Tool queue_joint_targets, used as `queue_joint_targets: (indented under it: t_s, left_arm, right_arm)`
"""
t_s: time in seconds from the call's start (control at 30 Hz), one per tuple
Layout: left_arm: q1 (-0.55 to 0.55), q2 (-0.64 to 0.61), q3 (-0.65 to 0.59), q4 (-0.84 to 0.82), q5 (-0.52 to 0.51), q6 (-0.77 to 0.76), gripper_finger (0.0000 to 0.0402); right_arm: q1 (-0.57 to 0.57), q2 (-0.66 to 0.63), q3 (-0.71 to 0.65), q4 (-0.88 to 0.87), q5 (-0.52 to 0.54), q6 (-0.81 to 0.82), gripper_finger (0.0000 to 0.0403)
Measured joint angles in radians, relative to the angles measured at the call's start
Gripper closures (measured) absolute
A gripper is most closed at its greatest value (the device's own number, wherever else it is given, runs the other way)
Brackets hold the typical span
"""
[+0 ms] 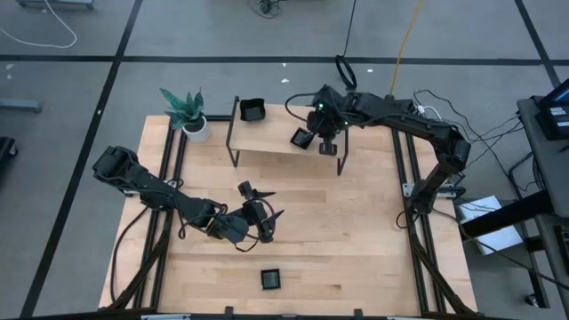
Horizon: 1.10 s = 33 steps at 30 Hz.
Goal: Pick & Place Mini shaped plates
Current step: Stack the black square plate on top of the other black square plates on the shelf
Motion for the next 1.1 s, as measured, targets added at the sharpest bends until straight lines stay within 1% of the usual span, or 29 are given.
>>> queue_joint_targets:
  t_s: [0.1,0.3,0.4,0.47,0.53,0.67,0.77,0.9,1.1]
  left_arm:
    - [0.0,0.0,0.0,0.0,0.0,0.0,0.0128]
    - [0.0,0.0,0.0,0.001,0.0,0.0,0.0128]
    - [0.0,0.0,0.0,0.001,0.0,0.0,0.0128]
    - [0.001,0.0,0.0,0.002,0.0,0.0,0.0128]
    - [0.005,0.0,0.0,0.009,0.0,0.01,0.0128]
    - [0.016,0.0,0.0,0.022,0.0,0.012,0.0128]
    - [0.025,0.0,0.0,0.029,0.0,0.014,0.0128]
    - [0.035,0.0,0.0,0.029,0.001,0.013,0.0128]
    - [0.036,0.0,0.0,0.028,0.004,0.013,0.0128]
  right_arm:
    - [0.016,-0.011,-0.001,-0.001,0.005,0.001,0.0403]
    - [0.034,-0.064,-0.002,0.049,0.077,-0.004,0.0403]
    - [0.032,-0.099,-0.002,0.072,0.073,-0.017,0.0403]
    - [0.025,-0.116,0.002,0.05,0.029,-0.037,0.0403]
    - [0.009,-0.112,0.035,-0.007,-0.053,-0.038,0.0403]
    - [-0.031,-0.069,0.157,-0.154,-0.193,0.005,0.0403]
    - [-0.059,-0.016,0.248,-0.293,-0.267,0.018,0.0403]
    - [-0.069,0.062,0.347,-0.41,-0.291,0.006,0.0403]
    - [-0.061,0.146,0.352,-0.419,-0.289,-0.017,0.0403]
